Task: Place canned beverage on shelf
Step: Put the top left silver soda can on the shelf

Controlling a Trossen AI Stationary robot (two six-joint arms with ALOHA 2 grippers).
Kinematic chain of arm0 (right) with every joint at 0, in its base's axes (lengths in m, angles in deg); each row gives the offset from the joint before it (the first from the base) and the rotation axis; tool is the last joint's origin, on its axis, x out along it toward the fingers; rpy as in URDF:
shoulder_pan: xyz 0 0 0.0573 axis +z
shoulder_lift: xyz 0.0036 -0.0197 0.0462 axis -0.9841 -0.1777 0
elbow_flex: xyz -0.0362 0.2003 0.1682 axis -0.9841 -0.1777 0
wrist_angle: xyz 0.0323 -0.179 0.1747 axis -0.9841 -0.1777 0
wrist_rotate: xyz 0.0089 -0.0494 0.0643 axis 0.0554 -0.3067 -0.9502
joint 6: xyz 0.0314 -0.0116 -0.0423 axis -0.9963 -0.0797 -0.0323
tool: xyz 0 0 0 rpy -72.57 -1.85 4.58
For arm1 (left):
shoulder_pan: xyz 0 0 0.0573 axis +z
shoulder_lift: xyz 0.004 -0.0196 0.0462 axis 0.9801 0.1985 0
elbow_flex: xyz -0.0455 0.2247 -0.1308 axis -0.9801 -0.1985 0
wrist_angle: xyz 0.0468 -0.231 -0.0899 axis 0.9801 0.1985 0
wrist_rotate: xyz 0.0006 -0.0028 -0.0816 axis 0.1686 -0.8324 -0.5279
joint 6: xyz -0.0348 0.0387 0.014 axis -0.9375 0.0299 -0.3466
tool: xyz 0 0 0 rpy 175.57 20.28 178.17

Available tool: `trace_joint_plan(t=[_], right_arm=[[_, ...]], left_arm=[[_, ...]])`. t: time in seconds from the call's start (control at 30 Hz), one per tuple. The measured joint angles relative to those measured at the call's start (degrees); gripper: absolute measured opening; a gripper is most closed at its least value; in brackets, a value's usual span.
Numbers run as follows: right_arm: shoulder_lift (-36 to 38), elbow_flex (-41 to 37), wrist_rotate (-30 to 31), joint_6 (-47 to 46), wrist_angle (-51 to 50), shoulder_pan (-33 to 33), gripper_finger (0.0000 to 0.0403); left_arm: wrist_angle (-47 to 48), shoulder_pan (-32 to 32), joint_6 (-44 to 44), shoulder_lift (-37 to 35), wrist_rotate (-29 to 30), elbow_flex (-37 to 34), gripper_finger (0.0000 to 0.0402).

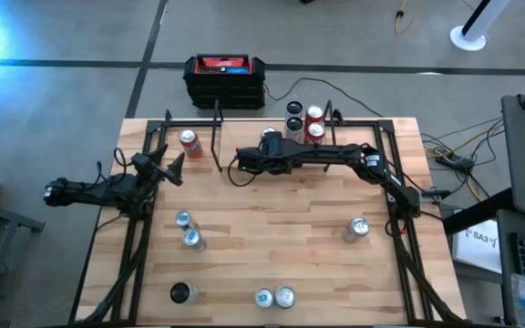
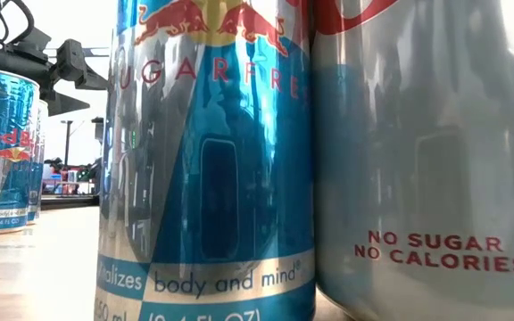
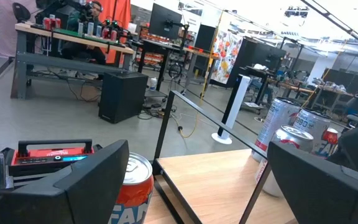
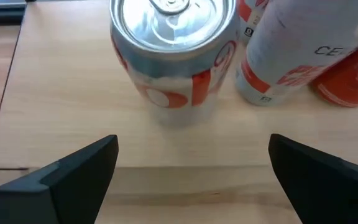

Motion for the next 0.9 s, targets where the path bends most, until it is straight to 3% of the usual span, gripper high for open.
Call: trace_joint_plan(t=[0.33, 0.9], right_arm=[[0.00, -1.94, -0.13, -2.14, 6.14, -1.88, 0.0400], [0.00, -2.55, 0.09, -1.93, 7.44, -2.28, 0.0400]], left_arm=[[0.00, 0.00, 0.00, -0.01, 0.00, 0.00, 0.0368], [0.00, 0.00, 0.00, -0.01, 0.00, 0.00, 0.0368]])
